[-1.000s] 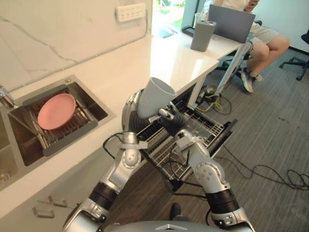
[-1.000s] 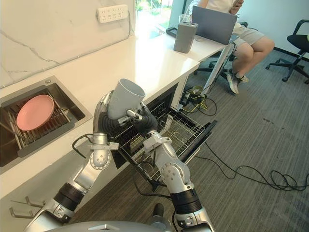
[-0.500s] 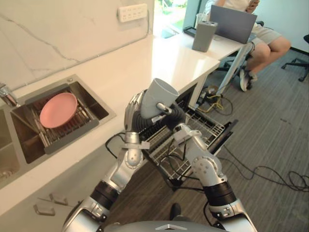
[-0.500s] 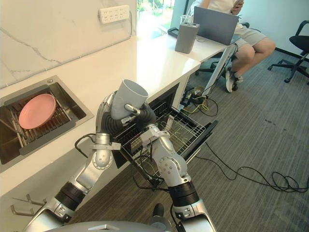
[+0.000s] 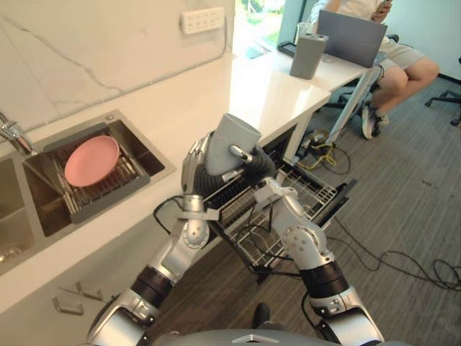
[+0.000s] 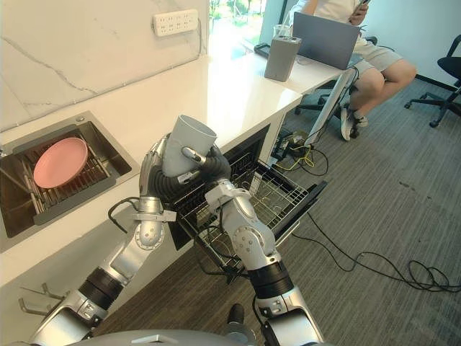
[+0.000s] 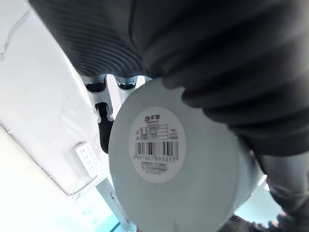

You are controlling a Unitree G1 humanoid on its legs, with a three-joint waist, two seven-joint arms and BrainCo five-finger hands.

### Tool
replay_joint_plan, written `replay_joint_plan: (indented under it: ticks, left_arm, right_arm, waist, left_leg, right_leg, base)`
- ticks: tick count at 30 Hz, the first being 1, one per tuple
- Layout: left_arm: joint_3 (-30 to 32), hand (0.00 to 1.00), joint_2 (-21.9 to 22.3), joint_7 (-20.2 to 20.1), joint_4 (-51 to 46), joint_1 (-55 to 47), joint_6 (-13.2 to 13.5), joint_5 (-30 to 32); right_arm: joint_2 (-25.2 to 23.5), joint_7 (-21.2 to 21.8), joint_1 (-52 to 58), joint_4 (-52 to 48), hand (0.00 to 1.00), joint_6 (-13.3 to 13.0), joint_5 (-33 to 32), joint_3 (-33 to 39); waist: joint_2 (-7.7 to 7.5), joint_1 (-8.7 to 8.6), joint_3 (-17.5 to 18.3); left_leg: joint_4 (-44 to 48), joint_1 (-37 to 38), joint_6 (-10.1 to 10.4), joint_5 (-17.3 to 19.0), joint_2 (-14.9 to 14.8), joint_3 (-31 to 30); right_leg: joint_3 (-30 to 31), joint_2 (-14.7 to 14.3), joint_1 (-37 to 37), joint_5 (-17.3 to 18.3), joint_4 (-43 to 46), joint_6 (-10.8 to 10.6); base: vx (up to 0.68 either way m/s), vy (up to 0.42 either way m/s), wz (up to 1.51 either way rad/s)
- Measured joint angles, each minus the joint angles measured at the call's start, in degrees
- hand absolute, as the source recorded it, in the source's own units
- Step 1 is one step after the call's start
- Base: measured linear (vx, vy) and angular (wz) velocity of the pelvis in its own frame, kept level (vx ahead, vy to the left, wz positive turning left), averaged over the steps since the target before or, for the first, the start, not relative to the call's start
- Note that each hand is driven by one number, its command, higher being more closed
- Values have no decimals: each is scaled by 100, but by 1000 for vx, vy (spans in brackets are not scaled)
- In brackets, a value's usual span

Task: Walk over to the sink, pick up the cup, carry it to the dishwasher, place the cup inside the dishwasher, then close the dishwasher door

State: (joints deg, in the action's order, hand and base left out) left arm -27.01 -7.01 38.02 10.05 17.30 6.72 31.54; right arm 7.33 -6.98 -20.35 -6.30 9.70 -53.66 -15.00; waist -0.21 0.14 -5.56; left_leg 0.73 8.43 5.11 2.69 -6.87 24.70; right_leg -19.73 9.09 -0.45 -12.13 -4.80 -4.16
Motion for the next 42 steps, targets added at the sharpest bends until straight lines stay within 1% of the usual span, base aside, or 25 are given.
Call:
replay_joint_plan:
  ticks: [4, 5, 6, 10, 13, 18, 19, 20, 21, 23, 24, 25, 26, 28, 29, 31, 33, 34, 35, 36, 37, 38, 39, 41, 42]
  left_arm:
    - [-5, 100, -163, 43, 17, -31, 11, 1]
    - [-5, 0, -192, 43, 17, -41, 11, 1]
    - [-35, 0, -347, 45, 1, -105, 21, 3]
    - [-156, 0, -498, 64, -70, -293, 47, 4]
    - [-215, 0, -591, 71, -73, -450, 41, 4]
    - [-285, 0, -605, 217, -69, -591, -222, 87]
    - [-272, 0, -591, 296, -45, -678, -269, 138]
    - [-225, 0, -590, 331, -3, -771, -330, 139]
    - [-218, 0, -582, 341, 46, -834, -346, 139]
    - [-17, 0, -444, 453, 245, -1045, -394, 136]
    - [88, 0, -390, 503, 248, -1066, -398, 134]
    - [339, 0, -305, 628, 245, -1053, -398, 134]
    - [456, 0, -275, 699, 243, -1031, -397, 132]
    - [811, 0, -191, 917, 237, -884, -393, 132]
    - [917, 0, -145, 949, 232, -818, -383, 131]
    - [1016, 0, -78, 979, 228, -769, -334, 127]
    - [1042, 0, -37, 976, 201, -770, -175, -7]
    - [1075, 0, 28, 868, 150, -770, 60, -277]
    - [1068, 0, 92, 645, 47, -802, 309, -649]
    - [1052, 0, 139, 494, -43, -831, 441, -890]
    - [1008, 0, 182, 196, -230, -898, 648, -1393]
    - [945, 0, 265, -205, -425, -983, 785, -2088]
    - [908, 0, 294, -456, -522, -1035, 807, -2629]
    - [876, 0, 501, -1348, -654, -1254, 785, -4385]
    - [870, 0, 535, -1578, -695, -1326, 752, -4735]
  right_arm:
    - [3, -7, -136, 149, 100, -11, -7, -85]
    - [3, -2, -159, 190, 100, -32, -8, -108]
    - [3, -3, -259, 330, 100, -118, -47, -191]
    - [57, -128, -284, 351, 100, -254, -46, -245]
    - [55, -194, -284, 489, 100, -537, 11, -367]
    - [-25, -509, -340, 508, 100, -873, 409, -388]
    - [-87, -582, -413, 507, 100, -1000, 464, -317]
    - [-246, -637, -519, 494, 100, -1231, 472, -122]
    - [-362, -660, -598, 471, 100, -1391, 507, 8]
    - [-580, -790, -823, 140, 100, -1968, 687, 446]
    - [-580, -841, -823, 5, 100, -2106, 686, 514]
    - [-580, -875, -817, -149, 100, -2324, 682, 626]
    - [-582, -894, -813, -182, 100, -2416, 682, 667]
    - [-581, -1108, -715, -192, 100, -2713, 683, 823]
    - [-580, -1202, -585, -198, 100, -2800, 683, 951]
    - [-580, -1380, -361, -200, 100, -2877, 685, 1132]
    - [-562, -1517, -171, -254, 100, -2926, 686, 1297]
    - [-549, -1568, 2, -422, 100, -2929, 683, 1458]
    - [-492, -1563, 173, -608, 100, -2932, 684, 1631]
    - [-431, -1547, 252, -693, 100, -2928, 687, 1704]
    - [-333, -1481, 359, -811, 100, -2869, 691, 1850]
    - [-235, -1342, 459, -881, 100, -2718, 806, 2007]
    - [-179, -1214, 501, -879, 100, -2579, 959, 2114]
    - [97, -702, 820, -863, 100, -2044, 1464, 2239]
    - [153, -572, 919, -847, 100, -1912, 1582, 2244]
  waist:
    - [-3, 31, 3]
    - [-5, 37, 4]
    - [-6, 41, 5]
    - [-8, 84, 7]
    - [-8, 99, 7]
    - [-6, 100, 7]
    - [-5, 73, 7]
    - [-4, 54, 7]
    - [-3, 46, 7]
    - [-2, 42, 6]
    - [-2, 49, 6]
    - [1, 48, 6]
    - [3, 44, 6]
    - [11, 7, 11]
    - [18, -5, 15]
    - [34, -21, 9]
    - [55, -30, 14]
    - [69, -30, 12]
    - [78, -29, 13]
    - [80, -30, 13]
    - [80, -40, 14]
    - [84, -67, 16]
    - [89, -79, 20]
    - [118, -112, 38]
    - [121, -116, 40]
  left_leg:
    - [-2, -43, -4, -65, -1, -124]
    - [-2, -45, -2, -67, -1, -129]
    - [-1, -45, -2, -70, -2, -138]
    - [-2, -48, -3, -70, -1, -178]
    - [-4, -55, 1, -83, -2, -197]
    - [-29, -45, 5, -111, 0, -196]
    - [-61, -29, 8, -129, 2, -191]
    - [-97, -15, 11, -149, 4, -173]
    - [-97, -14, 10, -151, 6, -148]
    - [-98, -4, 13, -149, 3, -77]
    - [-99, 1, 13, -149, 3, -68]
    - [-107, 26, 14, -149, 4, -39]
    - [-115, 46, 14, -148, 4, -17]
    - [-140, 88, 13, -149, 3, 33]
    - [-172, 109, 14, -157, 7, 47]
    - [-206, 156, 26, -162, 10, 60]
    - [-209, 175, 52, -144, 1, 70]
    - [-212, 173, 54, -143, -1, 71]
    - [-213, 173, 50, -145, -2, 71]
    - [-213, 173, 46, -146, -3, 71]
    - [-212, 176, 45, -143, -5, 71]
    - [-212, 175, 46, -138, -7, 69]
    - [-211, 173, 45, -133, -10, 69]
    - [-211, 164, 47, -95, -17, 75]
    - [-211, 161, 48, -91, -19, 74]
  right_leg:
    - [-98, 8, -6, -9, 14, 12]
    - [-104, 8, -5, -9, 14, 12]
    - [-111, 9, 3, -10, 14, 12]
    - [-136, 13, 23, -9, 13, 12]
    - [-144, 13, 25, -9, 12, 14]
    - [-128, 7, 22, -15, -17, 22]
    - [-118, 0, 21, -17, -18, 25]
    - [-107, -9, 9, -21, -20, 31]
    - [-95, -16, -6, -24, -21, 37]
    - [0, -39, -44, -37, -23, 53]
    - [6, -41, -46, -39, -22, 56]
    - [8, -43, -43, -40, -21, 58]
    - [14, -44, -40, -42, -21, 60]
    - [33, -39, -28, -44, -19, 63]
    - [34, -39, -26, -41, -21, 63]
    - [34, -46, 6, -2, -23, 65]
    - [33, -56, 25, 31, -23, 50]
    - [30, -61, 23, 43, -24, 38]
    - [28, -66, 23, 45, -23, 39]
    - [28, -69, 24, 44, -23, 42]
    - [30, -72, 25, 34, -23, 55]
    - [30, -72, 27, 34, -22, 53]
    - [36, -72, 29, 35, -22, 52]
    - [42, -76, 37, 53, -23, 29]
    - [41, -78, 36, 56, -23, 25]
  base:
    - [5, -6, 13]
    - [-9, 5, 8]
    - [-9, 6, 4]
    - [-9, 8, 5]
    - [-7, 4, 2]
    - [0, 0, 0]
    - [0, 0, 0]
    - [-6, 3, -6]
    - [-9, 2, -15]
    - [-6, 1, -16]
    - [4, 3, -10]
    - [3, 3, -9]
    - [1, 9, -15]
    - [-8, 12, -10]
    - [0, 0, 0]
    - [0, 0, 0]
    - [0, 0, 0]
    - [31, 9, 1]
    - [36, 10, 1]
    - [42, 12, -1]
    - [45, 14, -2]
    - [45, 15, -4]
    - [35, 17, -4]
    - [17, 11, -2]
    - [30, 17, 1]
